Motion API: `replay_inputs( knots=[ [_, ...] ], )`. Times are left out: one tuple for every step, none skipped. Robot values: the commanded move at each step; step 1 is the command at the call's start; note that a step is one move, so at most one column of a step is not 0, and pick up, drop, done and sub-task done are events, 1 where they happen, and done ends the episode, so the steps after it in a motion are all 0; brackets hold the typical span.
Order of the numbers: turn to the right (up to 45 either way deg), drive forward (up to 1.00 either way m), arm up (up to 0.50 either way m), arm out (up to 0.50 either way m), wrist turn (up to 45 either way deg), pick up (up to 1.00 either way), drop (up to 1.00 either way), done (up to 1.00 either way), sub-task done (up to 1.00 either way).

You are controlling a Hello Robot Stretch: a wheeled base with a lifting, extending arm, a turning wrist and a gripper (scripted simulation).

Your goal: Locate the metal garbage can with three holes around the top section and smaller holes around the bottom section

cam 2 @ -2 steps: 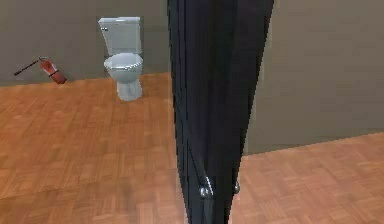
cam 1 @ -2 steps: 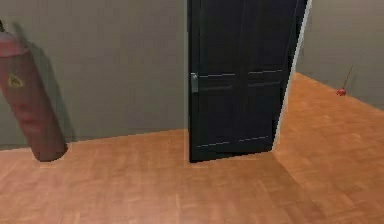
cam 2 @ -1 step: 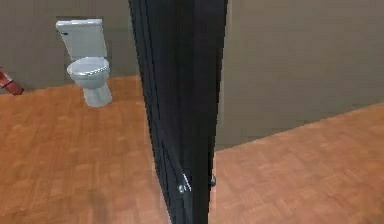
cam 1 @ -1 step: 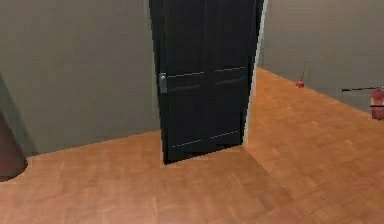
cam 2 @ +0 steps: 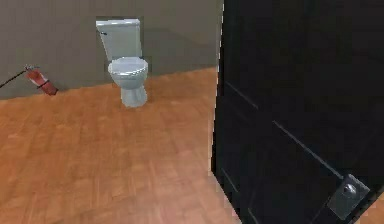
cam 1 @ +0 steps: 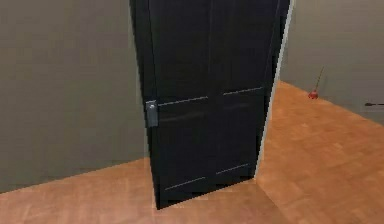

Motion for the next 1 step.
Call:
replay_inputs(
  knots=[
    [42.0,0.00,0.00,0.00,0.0,0.00,0.00,0.00,0.00]
  ],
)
